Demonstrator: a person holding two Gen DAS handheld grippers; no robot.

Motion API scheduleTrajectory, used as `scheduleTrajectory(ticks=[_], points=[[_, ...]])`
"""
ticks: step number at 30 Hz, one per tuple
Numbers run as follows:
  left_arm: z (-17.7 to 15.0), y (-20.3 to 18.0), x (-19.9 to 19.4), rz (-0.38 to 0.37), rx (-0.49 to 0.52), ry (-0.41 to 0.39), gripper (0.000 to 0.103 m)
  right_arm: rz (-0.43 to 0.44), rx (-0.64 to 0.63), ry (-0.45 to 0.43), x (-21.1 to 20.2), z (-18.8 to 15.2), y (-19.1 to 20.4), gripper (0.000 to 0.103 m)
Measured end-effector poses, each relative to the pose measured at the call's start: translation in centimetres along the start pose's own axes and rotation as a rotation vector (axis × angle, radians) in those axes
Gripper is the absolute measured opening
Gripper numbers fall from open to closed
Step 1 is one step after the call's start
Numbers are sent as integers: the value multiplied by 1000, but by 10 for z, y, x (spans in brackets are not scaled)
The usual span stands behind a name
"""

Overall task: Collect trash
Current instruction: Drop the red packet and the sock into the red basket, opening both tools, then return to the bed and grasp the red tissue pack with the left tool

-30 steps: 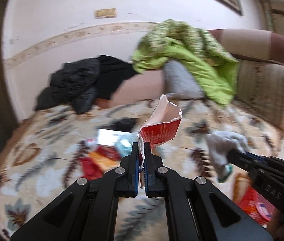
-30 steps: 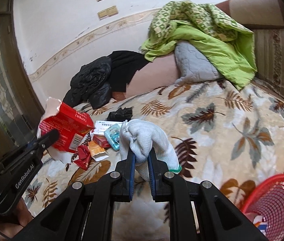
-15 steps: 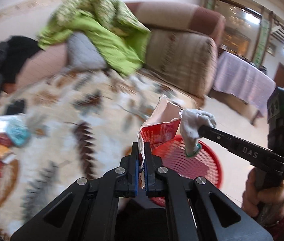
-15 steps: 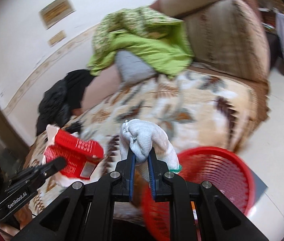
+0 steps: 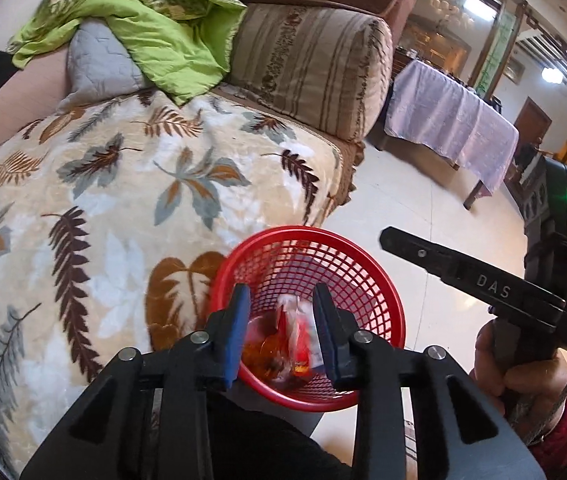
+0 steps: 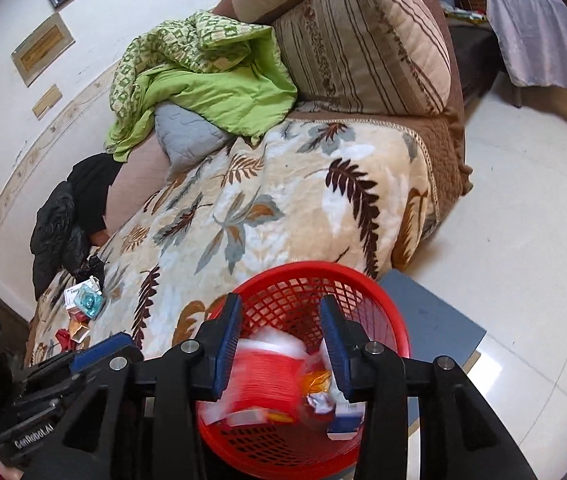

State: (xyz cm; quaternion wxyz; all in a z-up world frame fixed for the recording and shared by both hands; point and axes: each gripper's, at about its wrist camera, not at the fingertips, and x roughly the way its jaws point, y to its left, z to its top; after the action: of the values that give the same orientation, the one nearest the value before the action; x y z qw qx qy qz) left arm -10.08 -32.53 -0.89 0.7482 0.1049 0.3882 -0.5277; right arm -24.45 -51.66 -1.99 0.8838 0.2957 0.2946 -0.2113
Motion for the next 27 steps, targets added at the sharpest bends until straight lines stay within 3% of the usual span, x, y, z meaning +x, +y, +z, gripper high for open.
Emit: scheduleTrajectory(ticks=[2,4,15,20,23,26,27], points=[[1,9,-10,20,-15,-22,32,9,-9,1,0,1,6,44],[2,17,-20,43,-27,-42,43,33,-18,12,4,1,15,45],[-15,111,-97,218,-199,-147,55,143,-191,87,41,-14,107,53],[-34,174,-135,364,-317,-200,63,215,-302,122,59,-28,167,56],[-51,222,-157,488,-430,-219,64,256,-354,150,69,-40,199,58],[-72,278,-171,648,-547,-198,65,296,-412,174,80,-52,231,60],[-79,295,-172,669,-586,-186,65,304,-426,179,83,-55,239,61]])
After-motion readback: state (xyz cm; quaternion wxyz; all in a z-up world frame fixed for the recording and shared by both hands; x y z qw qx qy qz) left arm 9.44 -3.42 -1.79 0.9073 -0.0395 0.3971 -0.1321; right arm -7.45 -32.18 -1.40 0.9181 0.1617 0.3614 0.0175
